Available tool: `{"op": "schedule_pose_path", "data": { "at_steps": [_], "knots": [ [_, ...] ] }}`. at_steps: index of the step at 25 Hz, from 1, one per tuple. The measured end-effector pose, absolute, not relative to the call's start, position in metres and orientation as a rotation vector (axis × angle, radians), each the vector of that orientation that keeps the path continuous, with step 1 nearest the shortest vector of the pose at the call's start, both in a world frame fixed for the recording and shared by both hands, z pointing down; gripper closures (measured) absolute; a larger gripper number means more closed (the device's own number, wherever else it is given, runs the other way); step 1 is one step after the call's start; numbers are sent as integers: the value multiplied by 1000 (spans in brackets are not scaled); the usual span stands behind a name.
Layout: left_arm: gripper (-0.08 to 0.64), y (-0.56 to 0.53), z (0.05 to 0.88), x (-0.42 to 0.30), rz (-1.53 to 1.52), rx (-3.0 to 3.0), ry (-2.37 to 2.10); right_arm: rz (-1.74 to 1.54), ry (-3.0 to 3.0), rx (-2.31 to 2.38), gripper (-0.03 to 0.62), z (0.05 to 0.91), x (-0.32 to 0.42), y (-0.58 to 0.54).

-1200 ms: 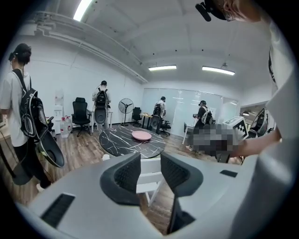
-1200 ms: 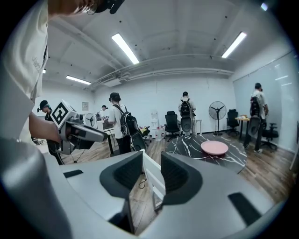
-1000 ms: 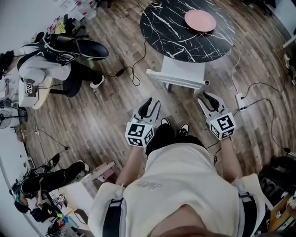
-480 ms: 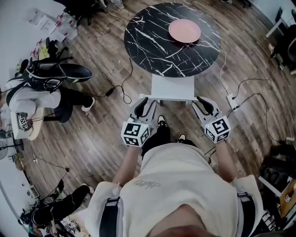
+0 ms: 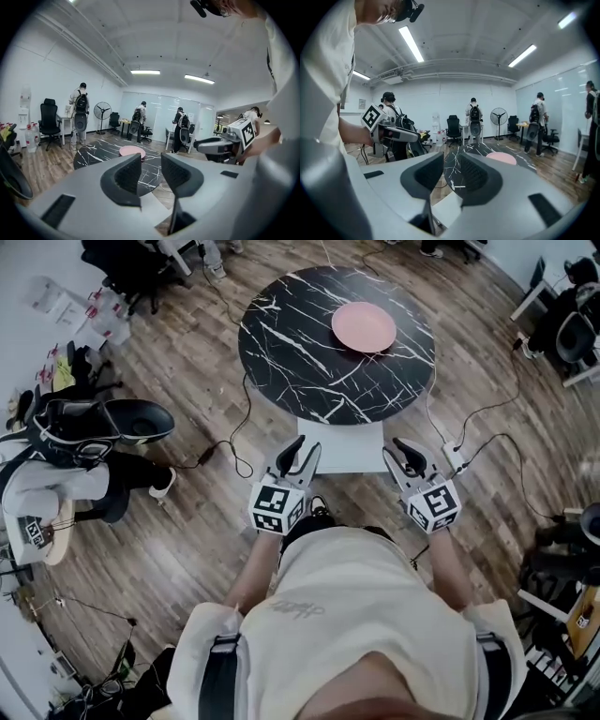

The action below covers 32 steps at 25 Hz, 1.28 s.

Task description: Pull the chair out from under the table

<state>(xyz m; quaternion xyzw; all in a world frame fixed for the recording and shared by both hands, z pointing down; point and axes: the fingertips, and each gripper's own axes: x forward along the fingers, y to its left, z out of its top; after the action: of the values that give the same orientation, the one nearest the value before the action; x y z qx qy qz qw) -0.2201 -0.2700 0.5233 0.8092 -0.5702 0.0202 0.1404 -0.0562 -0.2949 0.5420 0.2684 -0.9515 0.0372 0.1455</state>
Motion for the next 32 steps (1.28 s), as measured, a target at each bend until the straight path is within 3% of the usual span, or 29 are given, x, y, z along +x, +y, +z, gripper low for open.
{"op": "schedule_pose_path", "data": {
  "at_steps": [15, 25, 32],
  "knots": [
    [417, -318, 529, -279, -17, 2274, -1727, 157, -2709, 906, 482, 556, -75, -339],
    [417, -337, 516, -260, 86, 2335, -1707, 103, -2750, 846, 480, 538, -66, -382],
    [417, -333, 540, -236, 257, 2373, -1686, 202, -2733, 660, 479, 571, -49, -374]
  ]
}}
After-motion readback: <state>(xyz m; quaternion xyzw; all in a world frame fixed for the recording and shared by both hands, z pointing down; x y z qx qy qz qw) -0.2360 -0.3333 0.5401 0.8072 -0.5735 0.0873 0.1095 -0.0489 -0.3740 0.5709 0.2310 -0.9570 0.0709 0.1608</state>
